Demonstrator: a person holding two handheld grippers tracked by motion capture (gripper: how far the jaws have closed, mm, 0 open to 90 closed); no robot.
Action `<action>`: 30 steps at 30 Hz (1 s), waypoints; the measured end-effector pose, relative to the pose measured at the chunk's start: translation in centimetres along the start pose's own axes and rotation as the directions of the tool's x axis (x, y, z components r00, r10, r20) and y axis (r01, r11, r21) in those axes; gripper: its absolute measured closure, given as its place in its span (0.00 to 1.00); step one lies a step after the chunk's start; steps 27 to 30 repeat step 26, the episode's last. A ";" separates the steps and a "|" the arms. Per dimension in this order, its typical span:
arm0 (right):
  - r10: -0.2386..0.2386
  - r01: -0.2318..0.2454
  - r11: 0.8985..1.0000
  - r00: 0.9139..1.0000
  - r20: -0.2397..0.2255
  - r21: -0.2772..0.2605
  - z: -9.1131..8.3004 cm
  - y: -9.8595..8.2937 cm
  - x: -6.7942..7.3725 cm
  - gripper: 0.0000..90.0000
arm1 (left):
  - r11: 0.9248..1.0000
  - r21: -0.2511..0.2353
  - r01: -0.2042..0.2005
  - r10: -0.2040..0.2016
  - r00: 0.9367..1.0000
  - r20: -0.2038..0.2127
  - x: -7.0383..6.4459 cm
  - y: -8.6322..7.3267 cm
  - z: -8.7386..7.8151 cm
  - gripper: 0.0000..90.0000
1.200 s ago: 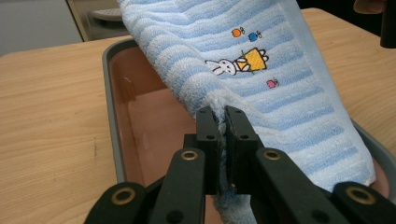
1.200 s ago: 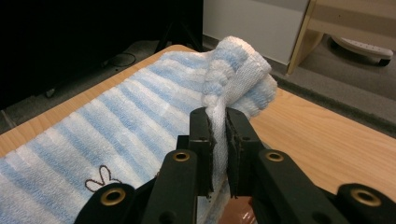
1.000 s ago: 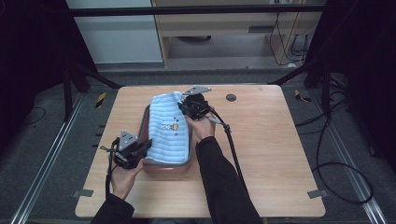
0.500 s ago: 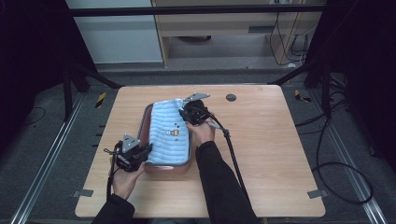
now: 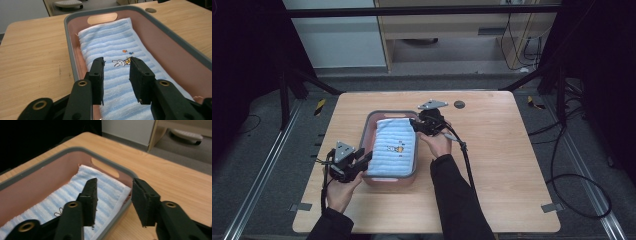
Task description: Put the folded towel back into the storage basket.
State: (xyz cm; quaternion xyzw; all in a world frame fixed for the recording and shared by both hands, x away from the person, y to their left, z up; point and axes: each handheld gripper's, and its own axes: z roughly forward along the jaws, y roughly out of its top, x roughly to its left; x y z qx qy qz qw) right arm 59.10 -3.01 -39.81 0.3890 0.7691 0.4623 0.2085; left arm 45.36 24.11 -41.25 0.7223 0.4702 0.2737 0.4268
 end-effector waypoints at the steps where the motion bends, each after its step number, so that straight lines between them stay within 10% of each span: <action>1: 0.002 -0.002 1.000 1.000 0.003 -0.016 -0.6 0.0 -0.1 0.58 | 1.000 -0.005 0.001 -0.001 1.000 0.005 0.0 0.1 -0.2 0.70; 15: 0.026 -0.021 0.996 0.998 0.062 -0.083 -8.1 -2.7 -3.0 0.28 | 0.999 -0.036 -0.033 0.033 0.999 0.012 0.9 0.4 -1.2 0.45; 30: 0.088 -0.080 0.993 0.991 0.103 -0.083 -12.8 -8.1 -6.3 0.25 | 0.997 -0.061 -0.039 0.039 0.999 0.004 3.0 -0.3 -2.0 0.35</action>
